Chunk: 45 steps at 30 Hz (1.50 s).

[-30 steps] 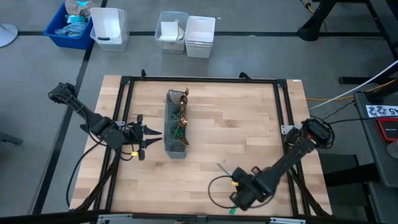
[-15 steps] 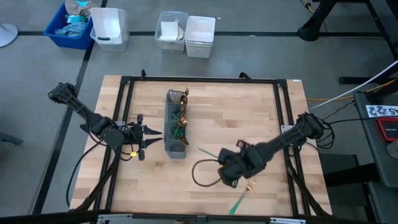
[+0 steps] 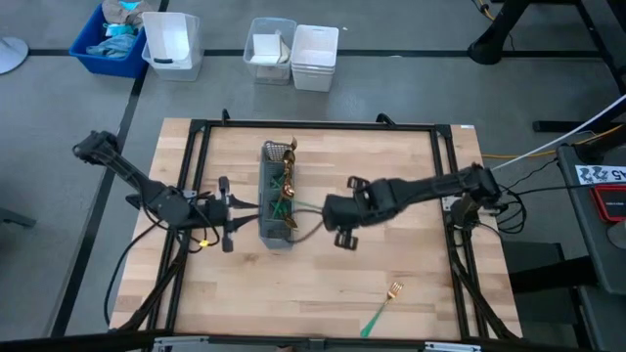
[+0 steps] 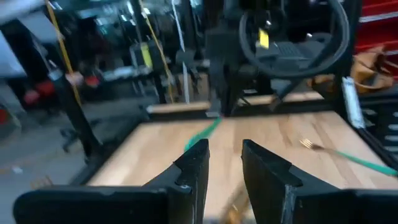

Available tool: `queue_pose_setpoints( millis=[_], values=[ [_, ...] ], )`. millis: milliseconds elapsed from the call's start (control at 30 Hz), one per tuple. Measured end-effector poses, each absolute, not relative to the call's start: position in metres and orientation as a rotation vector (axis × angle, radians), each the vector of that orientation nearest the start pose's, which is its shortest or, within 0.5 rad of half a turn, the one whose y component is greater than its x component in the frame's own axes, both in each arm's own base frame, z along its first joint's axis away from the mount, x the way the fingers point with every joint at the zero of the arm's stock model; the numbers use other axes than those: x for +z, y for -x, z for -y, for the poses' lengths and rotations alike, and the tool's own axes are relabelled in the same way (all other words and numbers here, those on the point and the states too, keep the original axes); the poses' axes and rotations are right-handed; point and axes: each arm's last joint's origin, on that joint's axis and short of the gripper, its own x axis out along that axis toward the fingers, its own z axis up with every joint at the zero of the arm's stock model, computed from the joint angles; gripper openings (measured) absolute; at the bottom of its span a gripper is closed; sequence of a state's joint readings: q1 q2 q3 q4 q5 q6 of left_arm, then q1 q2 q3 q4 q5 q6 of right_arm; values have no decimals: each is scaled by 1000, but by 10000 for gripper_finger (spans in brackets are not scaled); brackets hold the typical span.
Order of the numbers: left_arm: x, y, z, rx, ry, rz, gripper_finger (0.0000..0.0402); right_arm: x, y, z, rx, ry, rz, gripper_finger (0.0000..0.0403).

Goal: Sort silverware
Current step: Put the green table knife into the gray silverware rack

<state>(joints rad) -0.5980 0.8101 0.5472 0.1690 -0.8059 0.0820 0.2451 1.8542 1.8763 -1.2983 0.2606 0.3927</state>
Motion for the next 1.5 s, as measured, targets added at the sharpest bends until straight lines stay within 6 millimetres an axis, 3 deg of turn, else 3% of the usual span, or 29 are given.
queue_pose_setpoints(
  millis=[200, 500, 1100, 1500],
  values=[
    [281, -184, 78, 297, -248, -25, 88, 336, -375, -59, -164, -37, -1088, 3],
    [275, -215, 58, 432, -294, 8, 88, 341, -385, -55, -115, 12, -984, 3],
    [256, -216, 51, 453, -171, -123, 88, 344, -389, -54, -170, 60, -931, 3],
    [252, -216, 51, 442, -152, -152, 88, 353, -400, -56, -144, 79, -778, 3]
  ],
)
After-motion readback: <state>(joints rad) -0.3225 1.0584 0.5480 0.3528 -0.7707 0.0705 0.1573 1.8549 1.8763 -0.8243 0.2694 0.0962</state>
